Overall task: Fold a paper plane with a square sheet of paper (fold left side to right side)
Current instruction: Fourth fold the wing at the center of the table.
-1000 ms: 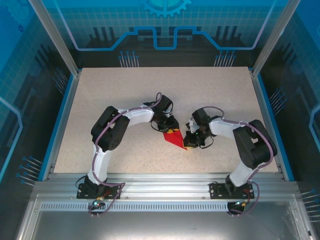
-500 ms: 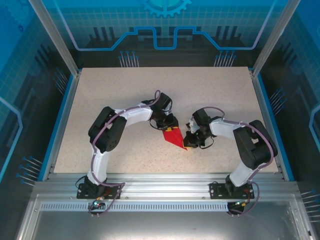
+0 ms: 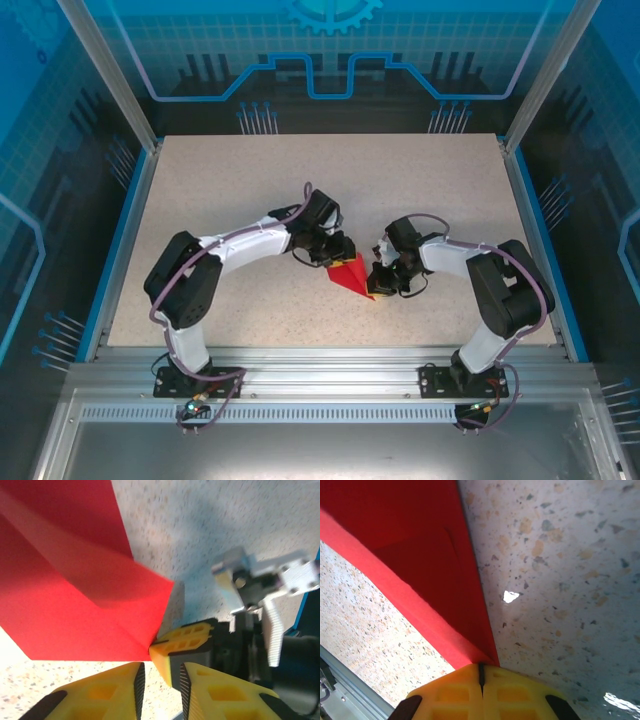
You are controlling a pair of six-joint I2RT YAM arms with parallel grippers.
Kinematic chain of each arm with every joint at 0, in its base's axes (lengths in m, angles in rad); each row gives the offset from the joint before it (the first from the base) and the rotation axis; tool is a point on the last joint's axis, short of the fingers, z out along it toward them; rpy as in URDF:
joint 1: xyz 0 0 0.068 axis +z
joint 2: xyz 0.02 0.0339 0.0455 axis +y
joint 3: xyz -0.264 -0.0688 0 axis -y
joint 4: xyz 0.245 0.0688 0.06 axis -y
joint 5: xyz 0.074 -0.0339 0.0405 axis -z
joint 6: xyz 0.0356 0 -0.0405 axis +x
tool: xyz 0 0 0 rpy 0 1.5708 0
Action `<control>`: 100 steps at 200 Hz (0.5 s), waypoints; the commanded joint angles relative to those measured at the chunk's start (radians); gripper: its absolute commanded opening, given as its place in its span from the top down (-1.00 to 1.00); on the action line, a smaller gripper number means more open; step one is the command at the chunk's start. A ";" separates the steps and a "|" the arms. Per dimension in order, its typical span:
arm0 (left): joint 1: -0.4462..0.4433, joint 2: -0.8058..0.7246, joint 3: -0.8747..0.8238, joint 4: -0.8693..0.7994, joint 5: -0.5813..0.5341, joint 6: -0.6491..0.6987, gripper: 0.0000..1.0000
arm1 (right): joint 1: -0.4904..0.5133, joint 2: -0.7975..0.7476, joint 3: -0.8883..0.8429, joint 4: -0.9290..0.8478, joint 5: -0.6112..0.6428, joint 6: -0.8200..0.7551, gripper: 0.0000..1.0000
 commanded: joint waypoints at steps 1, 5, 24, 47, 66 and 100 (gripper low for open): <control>-0.026 0.022 -0.020 0.062 0.031 -0.045 0.44 | -0.004 0.074 -0.054 -0.037 0.153 0.010 0.90; -0.028 0.029 -0.018 0.067 0.033 -0.049 0.44 | -0.003 0.073 -0.054 -0.038 0.153 0.010 0.90; -0.034 0.062 -0.012 0.107 0.060 -0.070 0.46 | -0.003 0.072 -0.054 -0.038 0.154 0.009 0.90; -0.044 0.104 0.007 0.127 0.083 -0.083 0.47 | -0.003 0.073 -0.052 -0.041 0.156 0.009 0.90; -0.053 0.139 0.019 0.129 0.085 -0.093 0.49 | -0.005 0.073 -0.052 -0.042 0.158 0.010 0.90; -0.054 0.177 0.027 0.152 0.092 -0.106 0.51 | -0.003 0.073 -0.052 -0.048 0.164 0.006 0.90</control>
